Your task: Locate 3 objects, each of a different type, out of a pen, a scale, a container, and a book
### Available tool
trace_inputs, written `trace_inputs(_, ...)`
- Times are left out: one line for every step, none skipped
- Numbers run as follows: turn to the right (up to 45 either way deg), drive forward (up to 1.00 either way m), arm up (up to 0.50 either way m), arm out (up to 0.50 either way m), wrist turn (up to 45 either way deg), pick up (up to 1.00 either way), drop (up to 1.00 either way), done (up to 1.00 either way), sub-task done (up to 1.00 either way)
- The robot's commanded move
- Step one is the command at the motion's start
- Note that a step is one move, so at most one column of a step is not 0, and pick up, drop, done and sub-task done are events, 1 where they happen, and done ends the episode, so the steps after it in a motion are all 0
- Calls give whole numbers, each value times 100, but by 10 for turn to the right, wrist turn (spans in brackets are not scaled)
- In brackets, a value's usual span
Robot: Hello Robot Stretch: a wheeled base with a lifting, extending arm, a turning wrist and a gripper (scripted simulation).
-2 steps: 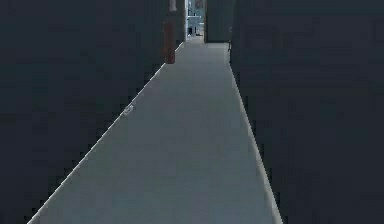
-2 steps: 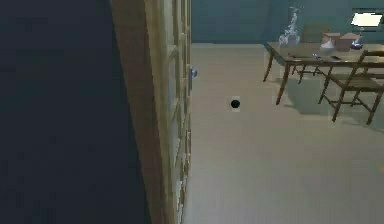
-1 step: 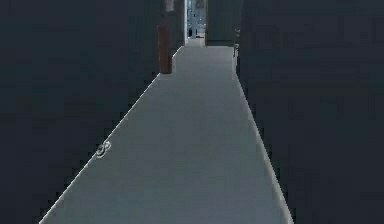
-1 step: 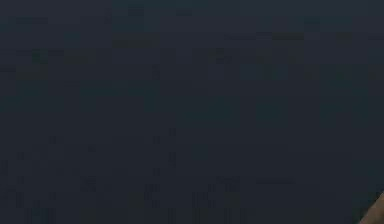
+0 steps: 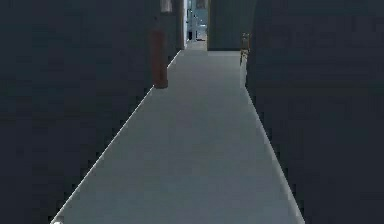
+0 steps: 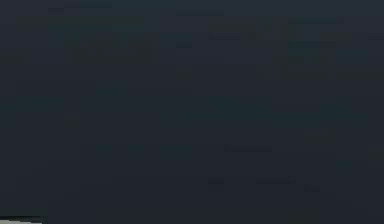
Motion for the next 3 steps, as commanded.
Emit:
trace_inputs(0, 100, 0, 0, 0, 0, 0, 0, 0)
trace_inputs(0, 100, 0, 0, 0, 0, 0, 0, 0)
trace_inputs(0, 100, 0, 0, 0, 0, 0, 0, 0)
